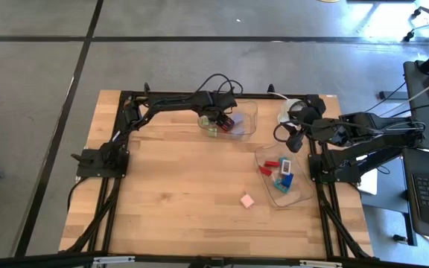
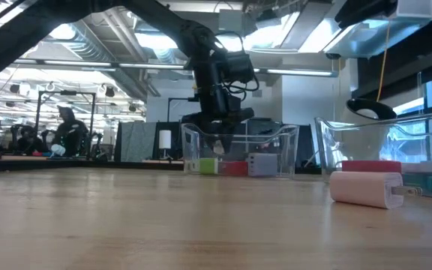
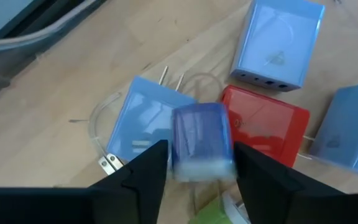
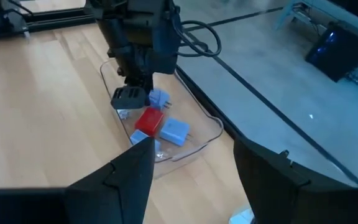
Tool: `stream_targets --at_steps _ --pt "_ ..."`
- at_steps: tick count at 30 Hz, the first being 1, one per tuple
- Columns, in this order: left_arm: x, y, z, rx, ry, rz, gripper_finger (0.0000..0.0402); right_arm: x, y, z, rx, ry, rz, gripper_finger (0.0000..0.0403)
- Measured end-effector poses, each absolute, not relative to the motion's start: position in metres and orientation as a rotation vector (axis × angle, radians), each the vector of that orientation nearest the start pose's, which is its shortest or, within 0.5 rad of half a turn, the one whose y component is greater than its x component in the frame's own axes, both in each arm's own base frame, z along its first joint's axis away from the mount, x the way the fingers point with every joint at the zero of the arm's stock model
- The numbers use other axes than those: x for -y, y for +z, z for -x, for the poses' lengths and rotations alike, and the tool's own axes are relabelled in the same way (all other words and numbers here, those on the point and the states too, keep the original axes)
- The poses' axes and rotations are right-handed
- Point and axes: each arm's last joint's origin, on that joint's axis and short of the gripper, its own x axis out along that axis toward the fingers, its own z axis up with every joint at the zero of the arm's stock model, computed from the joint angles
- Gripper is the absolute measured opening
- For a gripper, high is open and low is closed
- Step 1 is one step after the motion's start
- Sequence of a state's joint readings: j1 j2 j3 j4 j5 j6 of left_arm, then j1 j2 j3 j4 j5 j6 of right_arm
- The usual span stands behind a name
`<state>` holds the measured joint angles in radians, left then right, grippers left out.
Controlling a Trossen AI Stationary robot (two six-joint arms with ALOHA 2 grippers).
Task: Pick & Place Office items
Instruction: Put the small purple charger adapter into the top transparent bin, then put the large pink charger adapter into the top transparent bin
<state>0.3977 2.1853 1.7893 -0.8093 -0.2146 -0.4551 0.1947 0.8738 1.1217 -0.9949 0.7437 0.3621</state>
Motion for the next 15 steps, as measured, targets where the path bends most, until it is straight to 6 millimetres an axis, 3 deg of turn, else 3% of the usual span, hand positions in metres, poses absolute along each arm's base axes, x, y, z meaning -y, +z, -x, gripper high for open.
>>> stream_targets --at_steps 7,15 --pt "-0.178 0.198 -0.422 -1.084 0.751 0.442 0.0213 -0.009 0.363 -0.14 -0.573 -0.587 -0.073 0.0221" --pt "-0.173 0.25 -0.441 -0.945 0.606 0.474 0.0227 -0.012 0.362 -0.141 -0.598 -0.51 -0.129 0.0221"
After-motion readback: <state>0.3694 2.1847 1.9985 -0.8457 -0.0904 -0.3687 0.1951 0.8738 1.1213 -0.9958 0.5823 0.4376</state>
